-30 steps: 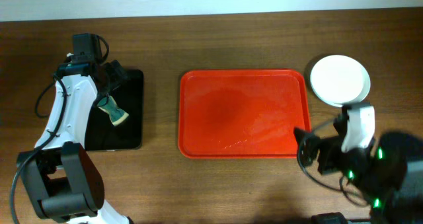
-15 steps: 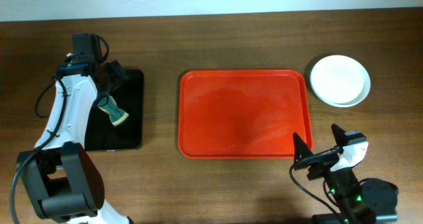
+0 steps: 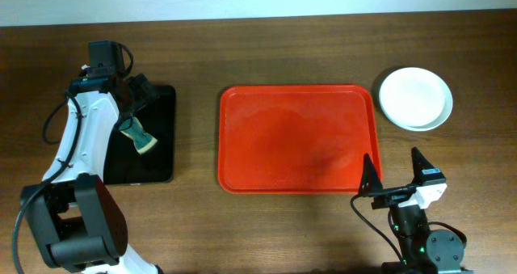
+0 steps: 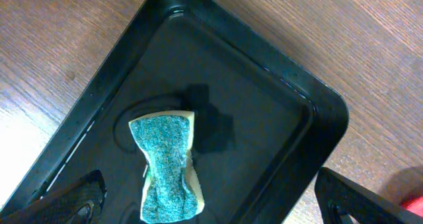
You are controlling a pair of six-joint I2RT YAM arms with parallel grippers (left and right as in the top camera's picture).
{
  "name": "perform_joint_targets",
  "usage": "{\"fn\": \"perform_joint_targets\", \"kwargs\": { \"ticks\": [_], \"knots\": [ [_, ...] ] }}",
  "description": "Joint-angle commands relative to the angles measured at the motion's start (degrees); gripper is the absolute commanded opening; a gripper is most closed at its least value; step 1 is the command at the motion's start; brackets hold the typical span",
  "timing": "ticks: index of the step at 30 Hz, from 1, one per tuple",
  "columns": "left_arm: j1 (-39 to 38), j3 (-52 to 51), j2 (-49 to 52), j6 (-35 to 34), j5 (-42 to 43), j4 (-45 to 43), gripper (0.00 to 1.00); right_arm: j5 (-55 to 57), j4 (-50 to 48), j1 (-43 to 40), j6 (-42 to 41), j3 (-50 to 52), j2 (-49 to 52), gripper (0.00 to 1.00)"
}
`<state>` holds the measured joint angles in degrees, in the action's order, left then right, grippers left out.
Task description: Clean dirty plates on tray and stack at the side
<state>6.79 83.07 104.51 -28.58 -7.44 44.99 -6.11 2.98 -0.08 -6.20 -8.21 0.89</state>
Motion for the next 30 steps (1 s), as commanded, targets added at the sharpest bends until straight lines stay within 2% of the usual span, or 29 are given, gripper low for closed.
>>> {"fn": "perform_joint_targets", "kwargs": {
  "ticks": [1, 9, 13, 18, 22, 30],
  "knots": [
    [0.2, 0.3, -0.2, -0.1, 0.2, 0.1, 0.99, 5.2, -1.6, -0.3, -0.1, 1.7, -0.7, 0.99],
    [0.2, 0.3, -0.2, -0.1, 0.2, 0.0, 0.99, 7.0, -8.7, 0.4, -0.1, 7.8, -0.7, 0.99],
    [0.2, 0.3, -0.2, -0.1, 0.2, 0.1, 0.99, 8.8, -8.4, 2.4, 0.2, 7.9, -0.7, 0.99],
    [0.2, 0.3, -0.2, -0.1, 0.2, 0.0, 0.99, 8.3, -4.7, 1.7, 0.2, 7.9, -0.7, 0.99],
    [0.2, 0.3, -0.2, -0.1, 0.2, 0.0, 0.99, 8.3, 1.8, 1.5, 1.5, 7.9, -0.7, 0.99],
    [0.2, 0.3, -0.2, -0.1, 0.2, 0.0, 0.99, 7.9, 1.7, 1.5, 8.0, 7.9, -0.7, 0.99]
  ]
}}
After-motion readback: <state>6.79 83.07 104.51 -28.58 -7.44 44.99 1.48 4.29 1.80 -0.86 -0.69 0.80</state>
